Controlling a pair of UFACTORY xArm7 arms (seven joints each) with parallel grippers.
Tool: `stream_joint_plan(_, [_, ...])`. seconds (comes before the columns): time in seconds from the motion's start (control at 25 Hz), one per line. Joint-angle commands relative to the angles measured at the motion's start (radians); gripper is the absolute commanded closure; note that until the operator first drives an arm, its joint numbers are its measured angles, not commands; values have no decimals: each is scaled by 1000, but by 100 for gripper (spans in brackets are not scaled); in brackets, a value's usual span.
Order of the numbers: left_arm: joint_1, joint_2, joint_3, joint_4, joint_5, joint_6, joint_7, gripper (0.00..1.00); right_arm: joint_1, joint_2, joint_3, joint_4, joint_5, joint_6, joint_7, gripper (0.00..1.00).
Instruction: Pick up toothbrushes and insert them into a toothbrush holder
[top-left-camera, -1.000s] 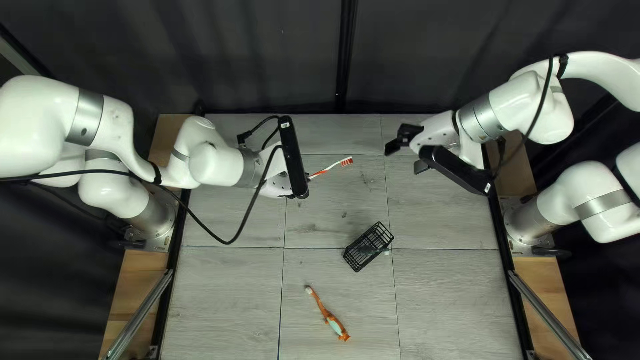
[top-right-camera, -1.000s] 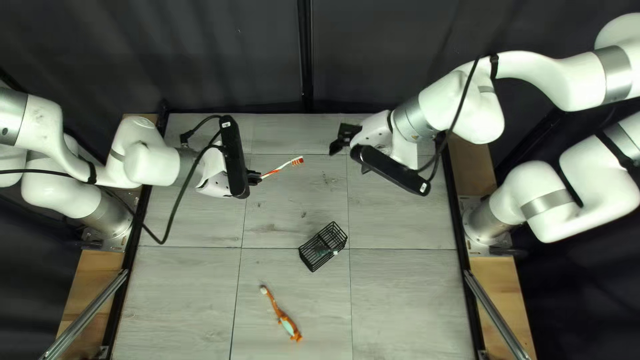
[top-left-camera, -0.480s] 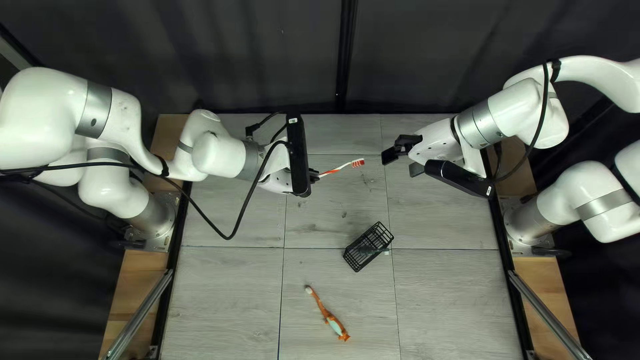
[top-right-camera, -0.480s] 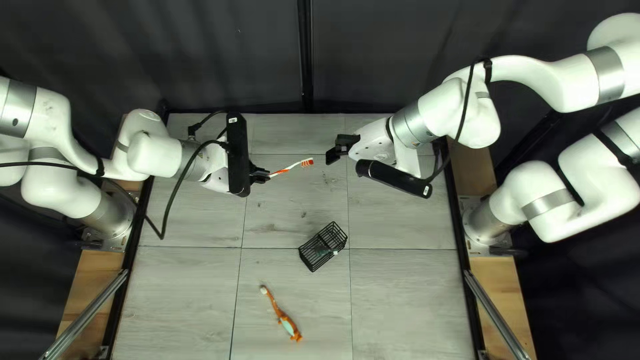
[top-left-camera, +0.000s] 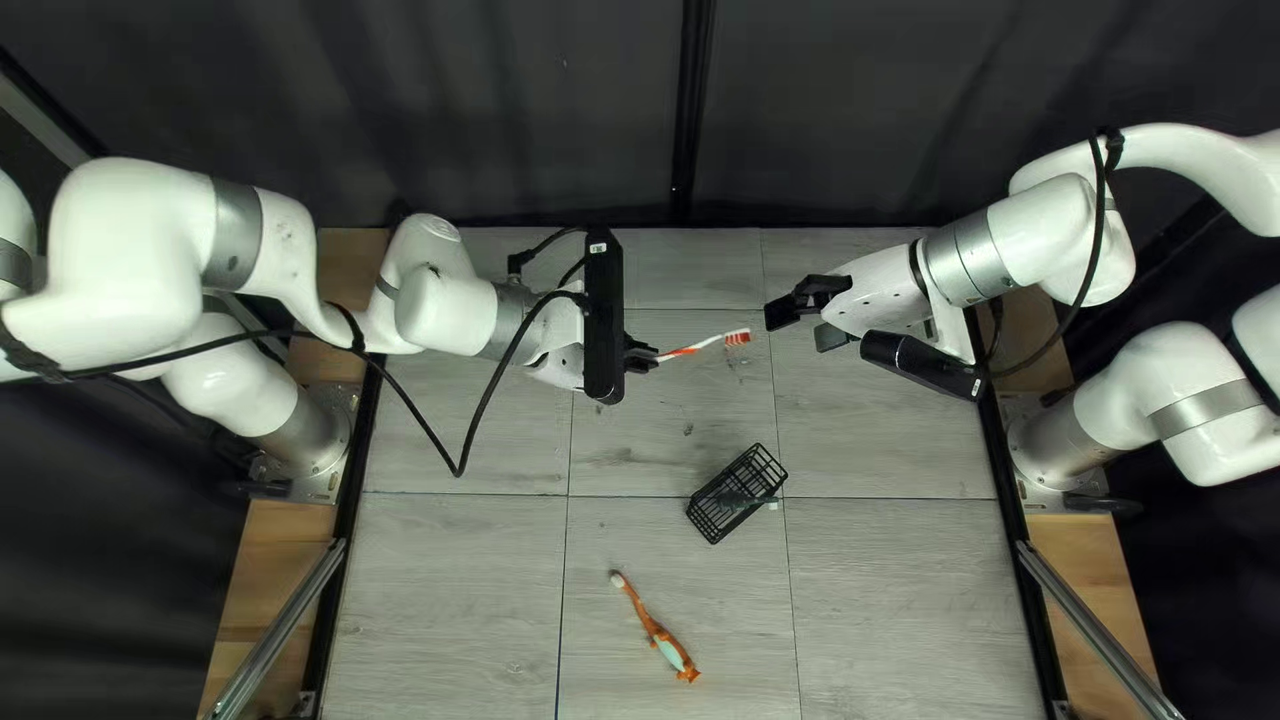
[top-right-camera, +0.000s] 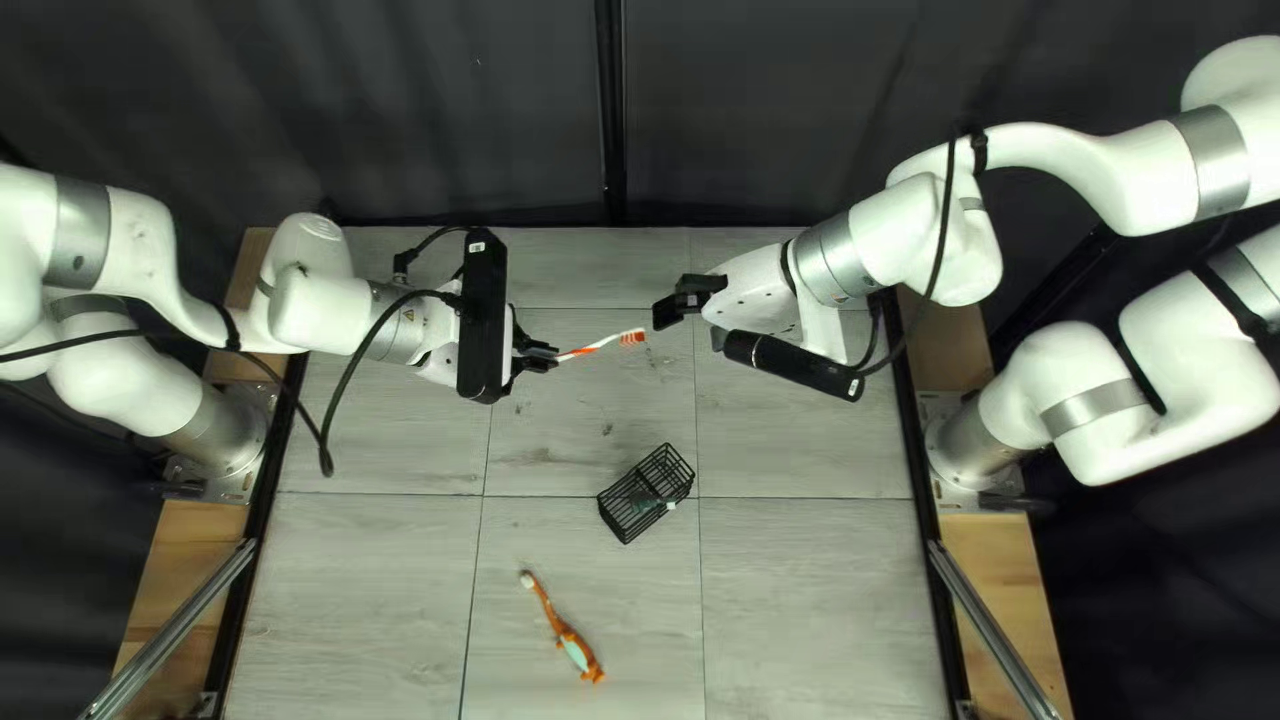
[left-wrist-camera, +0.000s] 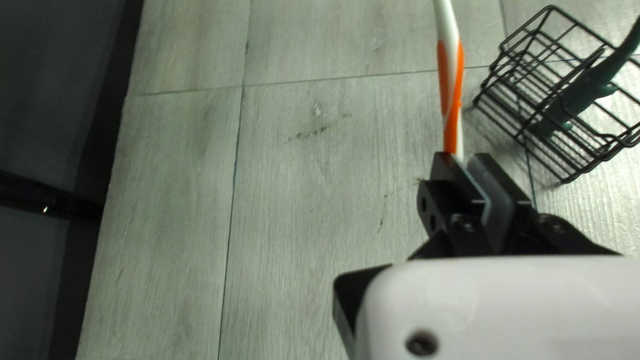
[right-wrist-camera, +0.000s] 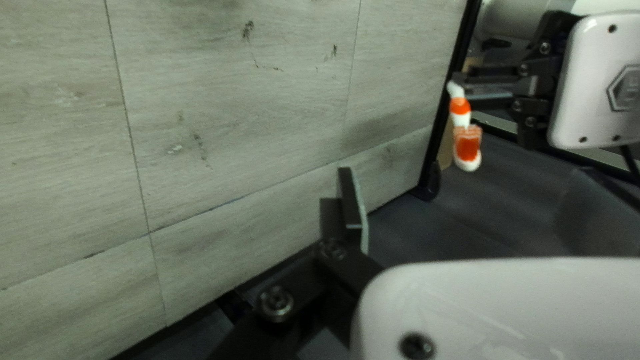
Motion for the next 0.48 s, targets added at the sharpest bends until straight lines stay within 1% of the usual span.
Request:
stream_joint_plan(0.04, [-80, -10, 40, 17, -14, 77, 0, 100, -17, -1, 37, 0, -12, 11, 29, 0])
stream_joint_plan(0.08, [-86, -10, 44, 19, -15, 81, 1, 100, -20, -3, 41, -1, -15, 12, 32, 0])
stream_joint_plan(0.24, [-34, -4, 1, 20, -9, 55, -7, 100, -32, 14, 49, -4, -30, -12, 41, 0])
stream_joint_plan(0.36, [-47, -1, 17, 20, -10, 47, -3, 100, -38, 42, 52, 0, -45, -45, 45, 0])
stream_joint_plan(0.48, [-43, 1, 18, 19, -7, 35, 0, 100, -36, 52, 55, 6, -53, -61, 40, 0])
